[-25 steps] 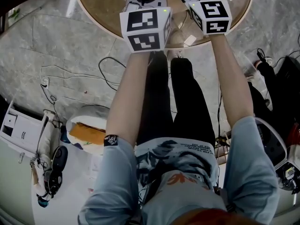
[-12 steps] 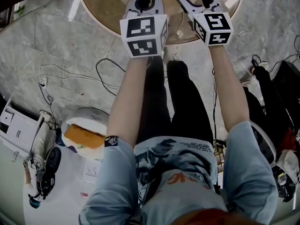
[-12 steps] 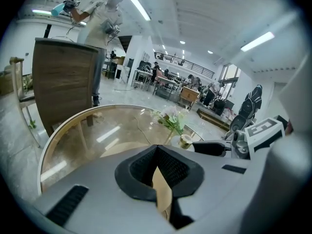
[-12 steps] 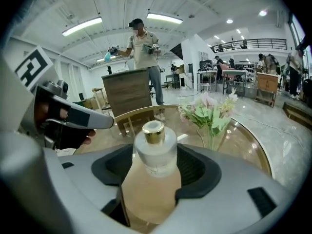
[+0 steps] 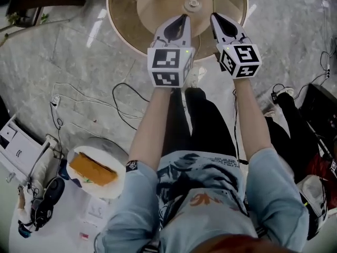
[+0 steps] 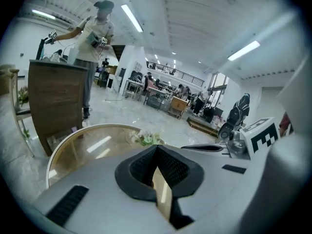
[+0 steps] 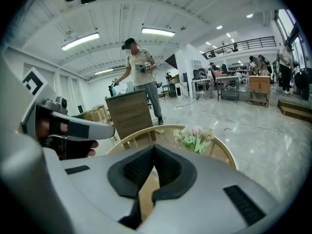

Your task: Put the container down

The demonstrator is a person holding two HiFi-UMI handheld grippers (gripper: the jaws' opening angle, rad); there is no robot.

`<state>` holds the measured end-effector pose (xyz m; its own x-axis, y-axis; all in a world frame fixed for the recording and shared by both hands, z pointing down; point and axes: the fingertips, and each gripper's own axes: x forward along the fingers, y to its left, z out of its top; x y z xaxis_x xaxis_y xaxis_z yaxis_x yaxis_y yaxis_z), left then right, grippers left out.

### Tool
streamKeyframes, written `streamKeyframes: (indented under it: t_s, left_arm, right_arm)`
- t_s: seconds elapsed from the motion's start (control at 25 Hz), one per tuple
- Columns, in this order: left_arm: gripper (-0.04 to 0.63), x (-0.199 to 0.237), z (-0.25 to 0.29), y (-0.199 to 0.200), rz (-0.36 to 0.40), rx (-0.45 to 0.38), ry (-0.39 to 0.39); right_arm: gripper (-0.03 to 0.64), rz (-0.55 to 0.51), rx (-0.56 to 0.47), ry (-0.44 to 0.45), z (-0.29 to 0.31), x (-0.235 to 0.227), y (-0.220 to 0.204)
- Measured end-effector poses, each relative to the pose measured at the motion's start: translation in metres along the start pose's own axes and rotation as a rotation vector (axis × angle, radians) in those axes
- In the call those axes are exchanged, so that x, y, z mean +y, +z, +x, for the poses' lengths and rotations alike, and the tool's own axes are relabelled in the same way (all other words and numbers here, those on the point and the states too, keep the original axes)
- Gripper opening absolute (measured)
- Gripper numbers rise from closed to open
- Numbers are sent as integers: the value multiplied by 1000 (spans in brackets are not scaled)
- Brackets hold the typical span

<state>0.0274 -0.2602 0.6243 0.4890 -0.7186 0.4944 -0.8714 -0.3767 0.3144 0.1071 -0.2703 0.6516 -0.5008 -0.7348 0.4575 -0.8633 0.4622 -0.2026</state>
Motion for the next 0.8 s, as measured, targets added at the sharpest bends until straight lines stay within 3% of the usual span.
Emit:
streamKeyframes:
  t_s: [0.28,0.56,0.8]
  left_arm:
    - [25,-16,-24,52,-84,-99,-27]
    - [25,5,-13,94,-262,-181,84]
    - [25,16,-63,185,-264,-254,184]
  right_arm:
    - [12,38,-65,21,-21,6,57]
    - [12,244,-215,-87,-23,-17,112]
    - [12,181,-271,-97,-40,1,217]
